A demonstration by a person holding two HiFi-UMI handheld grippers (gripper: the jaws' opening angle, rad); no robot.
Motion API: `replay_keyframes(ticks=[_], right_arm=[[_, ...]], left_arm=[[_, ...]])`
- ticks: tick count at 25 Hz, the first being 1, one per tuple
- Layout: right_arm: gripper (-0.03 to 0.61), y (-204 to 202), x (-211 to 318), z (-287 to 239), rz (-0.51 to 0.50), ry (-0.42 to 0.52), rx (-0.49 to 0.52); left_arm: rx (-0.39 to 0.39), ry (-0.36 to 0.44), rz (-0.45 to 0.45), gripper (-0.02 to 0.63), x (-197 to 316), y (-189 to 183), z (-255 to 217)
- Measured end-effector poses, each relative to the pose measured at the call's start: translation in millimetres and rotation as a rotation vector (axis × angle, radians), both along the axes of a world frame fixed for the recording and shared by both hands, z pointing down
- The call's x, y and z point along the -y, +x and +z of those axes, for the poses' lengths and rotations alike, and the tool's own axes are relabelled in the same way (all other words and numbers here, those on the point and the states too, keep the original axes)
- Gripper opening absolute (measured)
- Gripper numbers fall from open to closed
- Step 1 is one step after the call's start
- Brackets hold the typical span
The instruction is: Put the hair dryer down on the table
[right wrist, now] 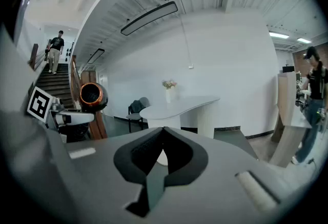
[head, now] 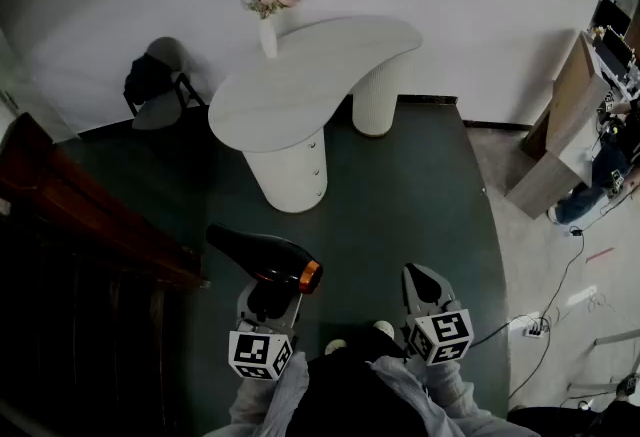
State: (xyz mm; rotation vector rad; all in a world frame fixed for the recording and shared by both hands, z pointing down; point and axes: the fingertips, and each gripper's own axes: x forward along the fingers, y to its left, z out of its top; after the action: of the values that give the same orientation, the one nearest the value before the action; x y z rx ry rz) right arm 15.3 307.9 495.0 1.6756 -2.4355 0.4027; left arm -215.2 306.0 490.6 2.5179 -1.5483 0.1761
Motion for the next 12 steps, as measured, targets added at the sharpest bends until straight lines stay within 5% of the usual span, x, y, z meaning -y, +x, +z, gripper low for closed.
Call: replay_keyframes(ticks=[12], right_arm=[[0.009,-27,-21,0,-0.003,0.026,-0.006]], left_arm=[[0.004,-0.008,0.002,0.276,-21,-24,8]])
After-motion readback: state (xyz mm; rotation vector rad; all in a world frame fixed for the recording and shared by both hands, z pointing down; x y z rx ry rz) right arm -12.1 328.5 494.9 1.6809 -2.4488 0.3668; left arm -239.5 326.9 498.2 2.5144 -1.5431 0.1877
